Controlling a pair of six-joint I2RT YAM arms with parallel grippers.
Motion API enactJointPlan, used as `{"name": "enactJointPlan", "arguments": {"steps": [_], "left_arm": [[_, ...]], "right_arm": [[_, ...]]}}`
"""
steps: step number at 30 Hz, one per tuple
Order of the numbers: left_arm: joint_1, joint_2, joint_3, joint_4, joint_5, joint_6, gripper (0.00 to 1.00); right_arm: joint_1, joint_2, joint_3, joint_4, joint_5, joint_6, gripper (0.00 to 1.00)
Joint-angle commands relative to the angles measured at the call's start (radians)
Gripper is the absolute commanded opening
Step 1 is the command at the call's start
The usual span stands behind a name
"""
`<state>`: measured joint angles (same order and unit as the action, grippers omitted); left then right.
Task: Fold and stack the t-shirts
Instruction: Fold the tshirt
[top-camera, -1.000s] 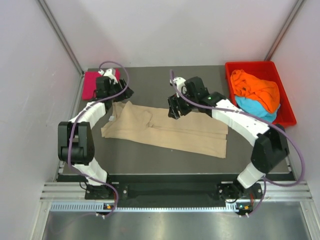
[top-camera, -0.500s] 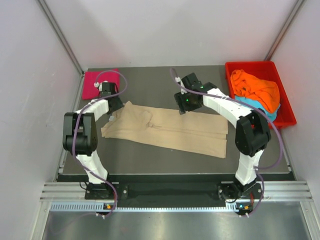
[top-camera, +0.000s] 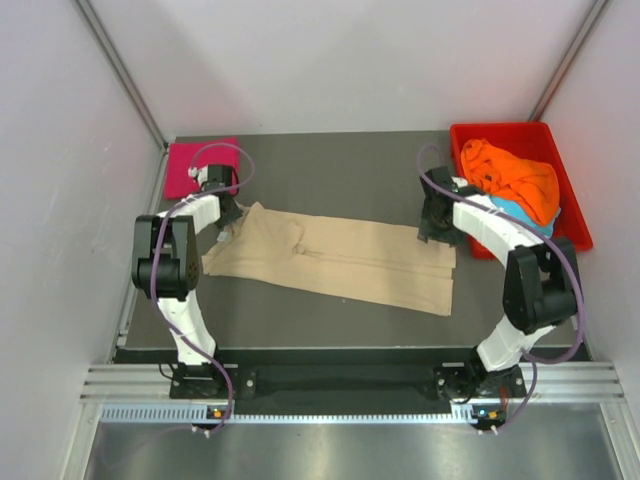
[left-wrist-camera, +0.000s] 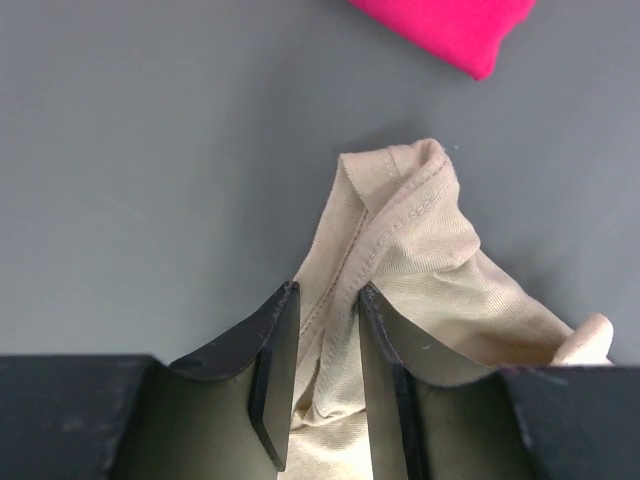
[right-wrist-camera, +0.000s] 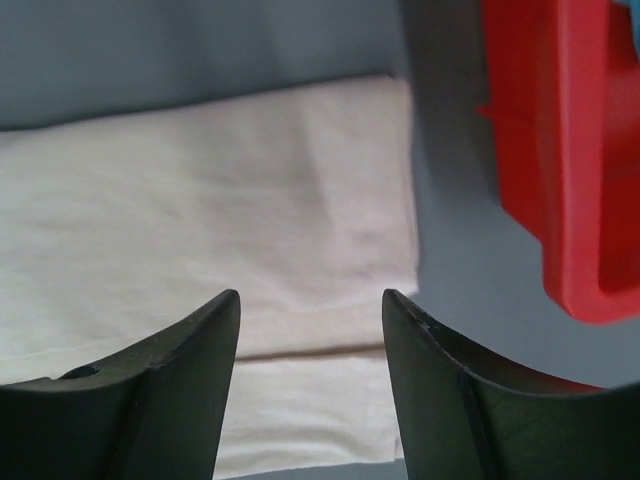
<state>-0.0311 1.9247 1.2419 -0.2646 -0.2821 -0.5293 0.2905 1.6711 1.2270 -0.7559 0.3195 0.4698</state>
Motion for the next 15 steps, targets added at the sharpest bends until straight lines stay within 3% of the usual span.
{"name": "enactJointPlan", "arguments": {"steps": [1,5,15], "left_arm": [[0.020,0.005,0.039,-0.015,-0.025,-0.015,0.35],[0.023,0.007,0.044,-0.012,-0.012,-0.020,0.35],[0.023,0.045,0.060,-0.016,0.040,-0.026,0.31]], "right_arm": [[-0.054,-0.103,-0.104,0.021,0.090,0.161,0.59],[-0.088,-0.178,-0.234,0.151,0.035,0.188,0.59],[-0.129,-0.246,-0.379,0.296,-0.042,0.201,0.59]]}}
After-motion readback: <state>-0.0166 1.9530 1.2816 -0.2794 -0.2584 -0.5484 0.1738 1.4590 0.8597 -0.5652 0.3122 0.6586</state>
